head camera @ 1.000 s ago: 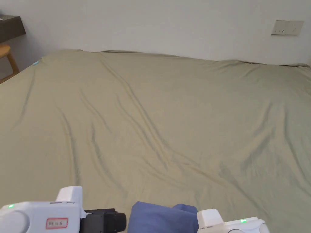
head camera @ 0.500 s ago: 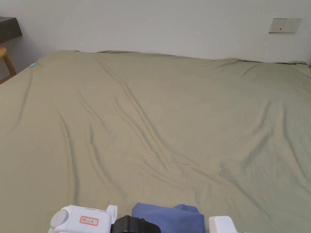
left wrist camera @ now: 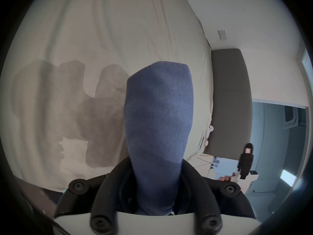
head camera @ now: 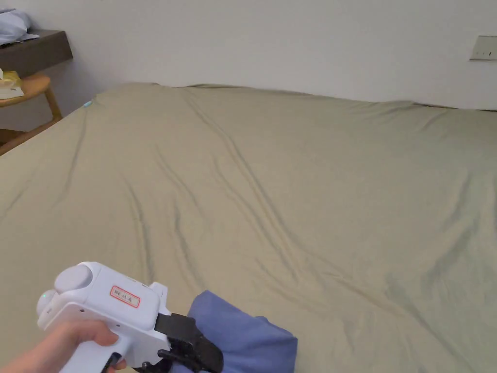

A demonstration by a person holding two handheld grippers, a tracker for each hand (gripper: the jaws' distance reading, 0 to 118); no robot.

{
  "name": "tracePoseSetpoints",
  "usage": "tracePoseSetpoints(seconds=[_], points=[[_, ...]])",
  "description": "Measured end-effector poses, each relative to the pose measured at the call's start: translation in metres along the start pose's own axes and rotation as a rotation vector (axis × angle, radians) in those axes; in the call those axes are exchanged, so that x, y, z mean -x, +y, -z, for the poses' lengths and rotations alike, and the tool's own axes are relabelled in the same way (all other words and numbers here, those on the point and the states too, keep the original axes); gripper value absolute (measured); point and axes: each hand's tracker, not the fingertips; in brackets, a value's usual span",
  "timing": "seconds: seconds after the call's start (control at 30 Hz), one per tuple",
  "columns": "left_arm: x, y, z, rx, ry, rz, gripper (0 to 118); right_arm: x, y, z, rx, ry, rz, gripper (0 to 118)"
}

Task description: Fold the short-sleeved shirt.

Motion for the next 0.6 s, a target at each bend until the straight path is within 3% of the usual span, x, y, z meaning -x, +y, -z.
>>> tracePoseSetpoints(seconds=[0.2, 0.6], points=[[0.035, 0.03, -0.093, -0.067, 0.097, -0.012, 23, 0.023, 0.031, 0.018, -0.007, 0.015, -0.011, 2], [0.204, 0.091, -0.265, -0.212, 0.294, -0.172, 23, 0.099, 0.046, 0.088, 0.069, 0.097, -0.074, 2]])
